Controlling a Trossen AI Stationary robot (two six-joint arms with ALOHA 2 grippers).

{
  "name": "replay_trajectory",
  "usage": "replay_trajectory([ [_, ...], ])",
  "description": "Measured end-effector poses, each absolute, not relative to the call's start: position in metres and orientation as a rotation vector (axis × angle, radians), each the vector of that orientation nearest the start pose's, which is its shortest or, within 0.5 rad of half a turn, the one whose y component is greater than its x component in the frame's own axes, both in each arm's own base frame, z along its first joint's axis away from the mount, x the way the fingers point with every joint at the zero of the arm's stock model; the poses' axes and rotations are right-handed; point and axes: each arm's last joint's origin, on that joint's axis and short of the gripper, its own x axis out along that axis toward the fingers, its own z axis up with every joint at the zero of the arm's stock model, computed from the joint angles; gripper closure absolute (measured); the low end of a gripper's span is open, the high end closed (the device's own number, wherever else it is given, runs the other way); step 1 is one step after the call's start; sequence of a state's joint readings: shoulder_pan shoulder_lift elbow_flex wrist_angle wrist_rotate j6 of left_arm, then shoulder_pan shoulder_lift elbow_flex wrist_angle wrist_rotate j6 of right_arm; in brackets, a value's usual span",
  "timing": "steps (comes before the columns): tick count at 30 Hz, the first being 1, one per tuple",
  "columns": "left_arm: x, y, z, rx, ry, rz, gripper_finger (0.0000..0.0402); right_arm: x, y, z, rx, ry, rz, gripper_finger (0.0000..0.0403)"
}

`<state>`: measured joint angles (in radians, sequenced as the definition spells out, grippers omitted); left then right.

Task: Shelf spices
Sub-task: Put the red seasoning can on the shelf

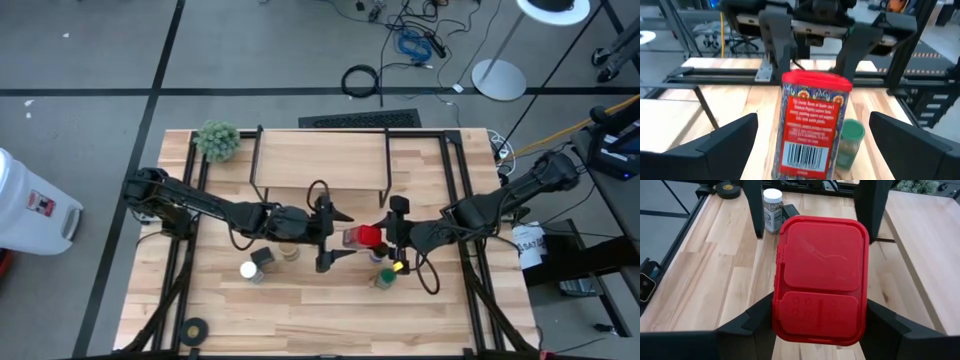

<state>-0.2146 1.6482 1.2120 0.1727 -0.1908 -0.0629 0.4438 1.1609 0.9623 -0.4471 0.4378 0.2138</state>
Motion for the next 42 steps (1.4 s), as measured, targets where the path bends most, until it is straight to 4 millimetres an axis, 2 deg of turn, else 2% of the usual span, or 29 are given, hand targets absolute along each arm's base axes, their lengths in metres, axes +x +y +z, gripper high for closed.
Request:
replay_trajectory([
  [12,0.375,-0.075,0.287,-0.001,0.318,-0.027,0.0011,0.234,0.098,0.29,-0.089,0.604,-0.054,0.019],
  [22,0.375,-0.073,0.285,0.068,0.344,-0.053,0.0011,0.237,0.1,0.292,-0.061,0.576,-0.002,0.019],
  [42,0.375,-0.073,0.285,0.129,0.34,-0.053,0.0011,0.242,0.095,0.29,-0.054,0.582,-0.025,0.019],
])
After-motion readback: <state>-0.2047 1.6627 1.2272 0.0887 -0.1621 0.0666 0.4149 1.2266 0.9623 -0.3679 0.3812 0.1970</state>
